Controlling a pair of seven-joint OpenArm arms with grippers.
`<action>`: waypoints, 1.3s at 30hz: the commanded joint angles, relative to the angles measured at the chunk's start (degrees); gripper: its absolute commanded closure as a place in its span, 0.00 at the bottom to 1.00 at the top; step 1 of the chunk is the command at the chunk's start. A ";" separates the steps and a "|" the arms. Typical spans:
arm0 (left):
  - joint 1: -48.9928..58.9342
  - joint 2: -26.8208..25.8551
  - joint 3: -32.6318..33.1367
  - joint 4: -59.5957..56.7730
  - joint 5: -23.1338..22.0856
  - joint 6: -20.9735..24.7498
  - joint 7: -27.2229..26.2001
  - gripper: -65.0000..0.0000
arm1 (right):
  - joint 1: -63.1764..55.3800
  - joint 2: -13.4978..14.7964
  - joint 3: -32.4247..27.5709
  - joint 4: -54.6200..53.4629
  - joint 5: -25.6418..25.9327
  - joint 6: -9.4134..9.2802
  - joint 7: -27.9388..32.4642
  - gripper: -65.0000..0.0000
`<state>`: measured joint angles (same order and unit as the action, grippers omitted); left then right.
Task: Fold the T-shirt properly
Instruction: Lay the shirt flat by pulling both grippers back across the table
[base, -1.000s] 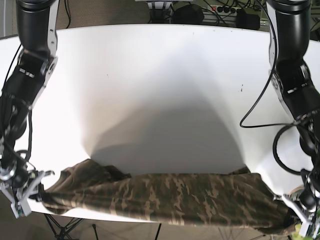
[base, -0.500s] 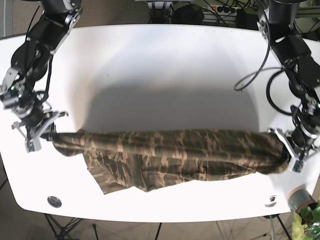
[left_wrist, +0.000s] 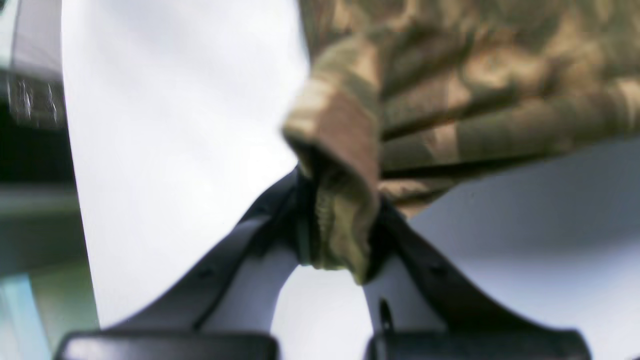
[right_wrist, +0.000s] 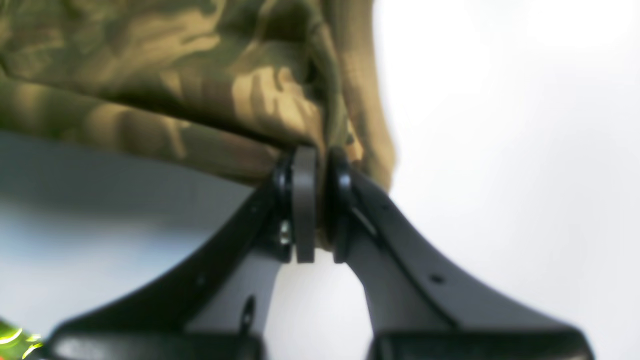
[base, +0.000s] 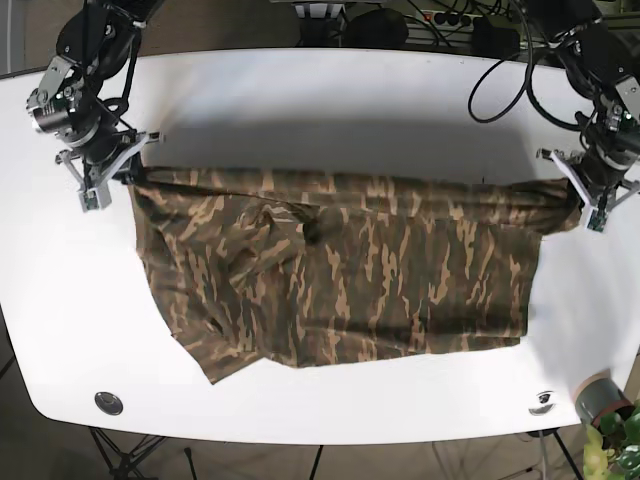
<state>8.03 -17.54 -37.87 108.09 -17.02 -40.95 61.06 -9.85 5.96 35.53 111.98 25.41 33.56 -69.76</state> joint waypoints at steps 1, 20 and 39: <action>1.33 -1.32 -1.12 0.96 2.03 0.95 -0.27 1.00 | -1.89 0.24 1.09 1.29 -1.45 -0.46 0.88 0.97; 11.44 -1.23 -4.99 0.35 1.94 0.95 -0.53 1.00 | -13.23 -3.10 1.09 1.82 -1.45 0.24 1.40 0.97; -3.07 -3.78 -6.48 -12.66 1.85 0.95 -0.53 1.00 | -9.63 -1.87 3.46 1.55 -1.54 1.82 1.40 0.97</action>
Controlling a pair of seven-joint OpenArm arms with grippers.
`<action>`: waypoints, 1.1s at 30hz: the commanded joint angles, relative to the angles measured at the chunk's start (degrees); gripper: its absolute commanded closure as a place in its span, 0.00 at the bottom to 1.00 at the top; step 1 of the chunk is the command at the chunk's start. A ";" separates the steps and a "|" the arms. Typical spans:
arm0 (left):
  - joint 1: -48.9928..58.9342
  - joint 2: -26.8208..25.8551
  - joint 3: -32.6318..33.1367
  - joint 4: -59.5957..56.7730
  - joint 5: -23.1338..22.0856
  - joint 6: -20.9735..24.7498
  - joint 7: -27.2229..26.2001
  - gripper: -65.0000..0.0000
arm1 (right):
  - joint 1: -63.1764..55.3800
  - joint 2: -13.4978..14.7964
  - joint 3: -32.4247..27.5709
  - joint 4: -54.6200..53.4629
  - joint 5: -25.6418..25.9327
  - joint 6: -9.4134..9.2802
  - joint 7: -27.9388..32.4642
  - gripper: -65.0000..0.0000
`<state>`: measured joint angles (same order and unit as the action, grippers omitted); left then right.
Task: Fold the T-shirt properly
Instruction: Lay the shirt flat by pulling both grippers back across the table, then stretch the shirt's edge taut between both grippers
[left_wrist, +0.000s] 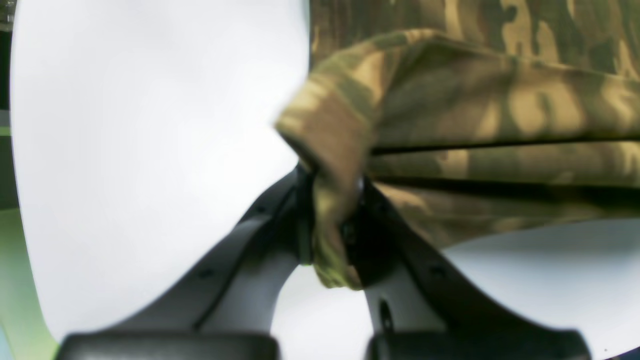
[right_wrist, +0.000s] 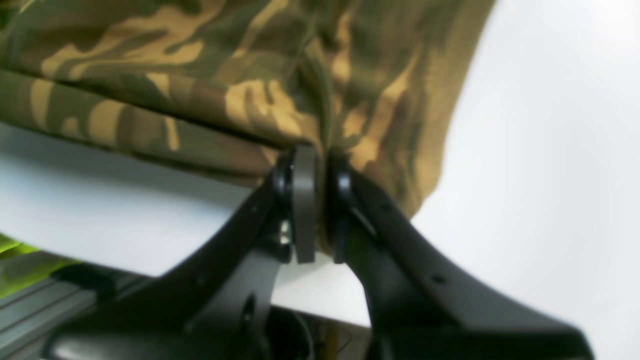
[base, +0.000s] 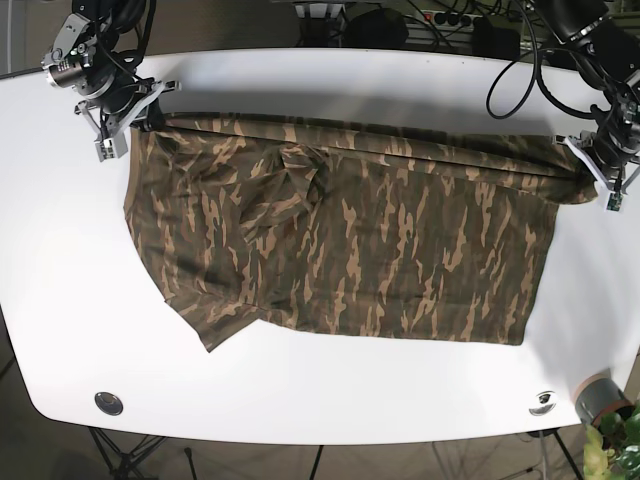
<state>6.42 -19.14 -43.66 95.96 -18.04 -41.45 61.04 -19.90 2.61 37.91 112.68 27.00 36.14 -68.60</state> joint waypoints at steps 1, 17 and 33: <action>-2.33 -2.18 -0.69 -1.15 2.88 1.45 -0.51 1.00 | 0.69 1.48 0.99 0.86 -3.14 -0.76 0.25 0.97; -10.24 -3.68 9.77 -8.89 3.32 1.45 -5.34 1.00 | 5.18 0.68 0.73 0.77 -2.96 -0.67 0.07 0.96; -10.24 -5.52 10.03 -8.80 3.32 1.45 -6.13 1.00 | 1.31 -2.30 -7.71 -0.11 8.38 1.62 -0.19 0.30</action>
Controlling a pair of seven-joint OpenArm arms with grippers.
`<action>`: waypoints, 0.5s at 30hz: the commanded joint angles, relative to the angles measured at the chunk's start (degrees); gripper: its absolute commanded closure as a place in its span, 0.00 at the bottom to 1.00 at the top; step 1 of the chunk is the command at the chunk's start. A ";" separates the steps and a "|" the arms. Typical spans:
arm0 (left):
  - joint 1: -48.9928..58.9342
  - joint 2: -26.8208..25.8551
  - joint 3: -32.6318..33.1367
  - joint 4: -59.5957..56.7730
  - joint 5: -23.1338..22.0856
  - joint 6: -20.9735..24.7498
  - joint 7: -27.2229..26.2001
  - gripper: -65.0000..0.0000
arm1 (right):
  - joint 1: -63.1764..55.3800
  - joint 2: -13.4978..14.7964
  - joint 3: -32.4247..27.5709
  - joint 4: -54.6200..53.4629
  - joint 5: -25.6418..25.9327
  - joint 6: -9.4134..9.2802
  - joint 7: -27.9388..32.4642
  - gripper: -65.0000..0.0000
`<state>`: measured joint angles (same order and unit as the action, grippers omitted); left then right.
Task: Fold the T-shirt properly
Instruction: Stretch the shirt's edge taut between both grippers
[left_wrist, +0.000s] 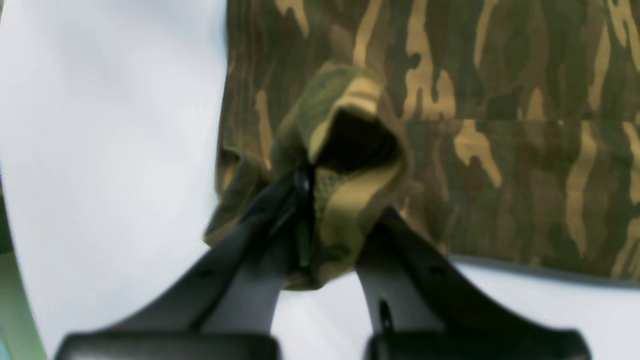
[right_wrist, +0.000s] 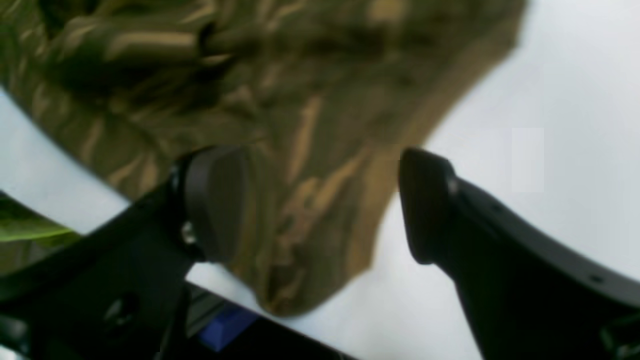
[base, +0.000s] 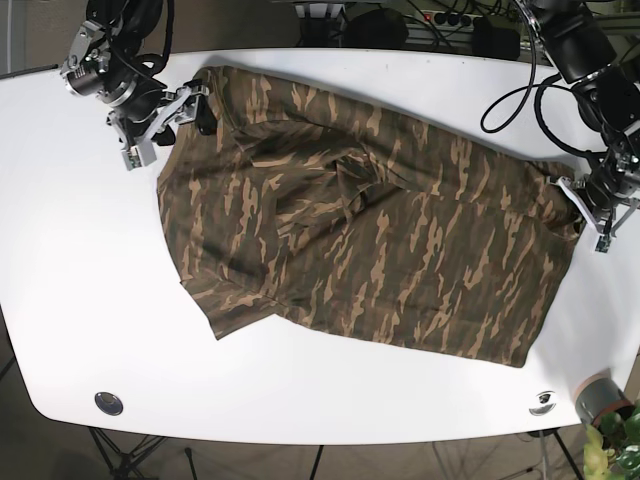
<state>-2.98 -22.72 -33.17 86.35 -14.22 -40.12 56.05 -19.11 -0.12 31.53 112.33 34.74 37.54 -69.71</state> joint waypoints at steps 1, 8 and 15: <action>-0.75 -2.03 -0.46 0.82 -0.51 0.12 -1.15 1.00 | 0.52 0.43 -2.21 -0.29 0.29 0.22 0.92 0.30; -0.75 -2.29 -0.46 0.91 -0.51 0.12 -1.15 1.00 | 0.61 0.43 -6.61 -3.81 0.12 0.22 1.19 0.30; -0.66 -3.43 -0.55 0.82 -0.51 0.12 -1.15 1.00 | 0.70 0.43 -7.92 -6.44 0.47 0.22 1.27 0.30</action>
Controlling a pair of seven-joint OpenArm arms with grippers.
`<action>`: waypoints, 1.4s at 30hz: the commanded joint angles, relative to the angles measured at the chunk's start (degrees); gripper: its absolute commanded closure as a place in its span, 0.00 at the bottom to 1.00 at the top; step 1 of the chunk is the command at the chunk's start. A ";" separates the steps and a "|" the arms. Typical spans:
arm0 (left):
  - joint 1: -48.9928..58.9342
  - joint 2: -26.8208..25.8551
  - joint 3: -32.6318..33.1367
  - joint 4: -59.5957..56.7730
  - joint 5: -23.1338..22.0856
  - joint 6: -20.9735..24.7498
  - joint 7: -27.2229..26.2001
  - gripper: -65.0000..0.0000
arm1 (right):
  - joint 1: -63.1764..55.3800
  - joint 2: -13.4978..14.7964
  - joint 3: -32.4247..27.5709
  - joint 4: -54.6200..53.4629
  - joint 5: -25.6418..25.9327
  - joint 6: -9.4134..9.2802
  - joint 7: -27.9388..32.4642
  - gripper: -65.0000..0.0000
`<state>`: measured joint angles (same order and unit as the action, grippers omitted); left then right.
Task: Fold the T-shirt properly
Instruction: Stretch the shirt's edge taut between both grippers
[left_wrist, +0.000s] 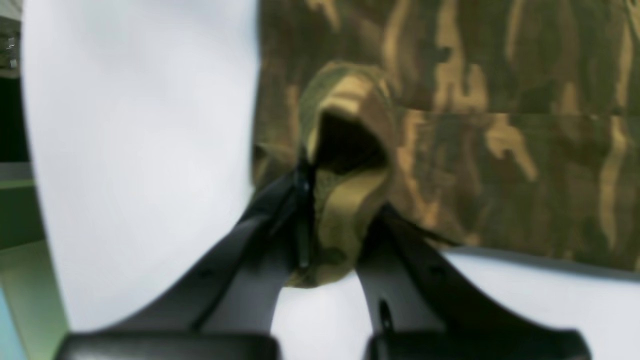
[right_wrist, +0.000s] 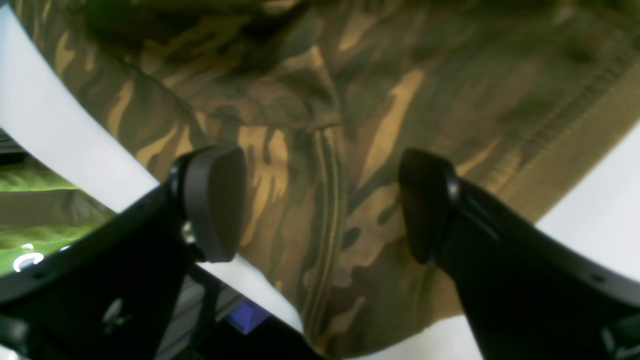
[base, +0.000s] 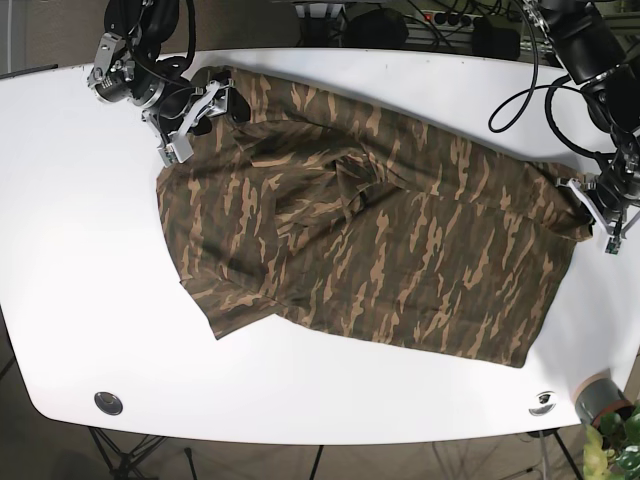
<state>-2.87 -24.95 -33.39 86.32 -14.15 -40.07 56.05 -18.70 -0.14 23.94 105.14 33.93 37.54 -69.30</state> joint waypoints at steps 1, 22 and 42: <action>-0.77 -1.20 -0.42 0.84 -0.57 0.07 -1.15 1.00 | 0.28 0.45 -1.13 0.66 1.28 0.22 0.86 0.30; -0.69 -1.29 -0.59 0.84 -0.57 0.07 -1.15 1.00 | 1.07 0.54 -5.79 -6.20 1.28 0.22 2.88 0.78; -0.60 -2.79 -3.76 1.46 -1.01 0.07 -0.80 1.00 | -4.03 2.12 0.19 5.67 1.36 0.66 2.44 0.97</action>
<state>-2.72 -26.26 -36.82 86.59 -14.61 -40.10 56.10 -22.70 0.84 23.42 109.73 34.70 37.63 -67.75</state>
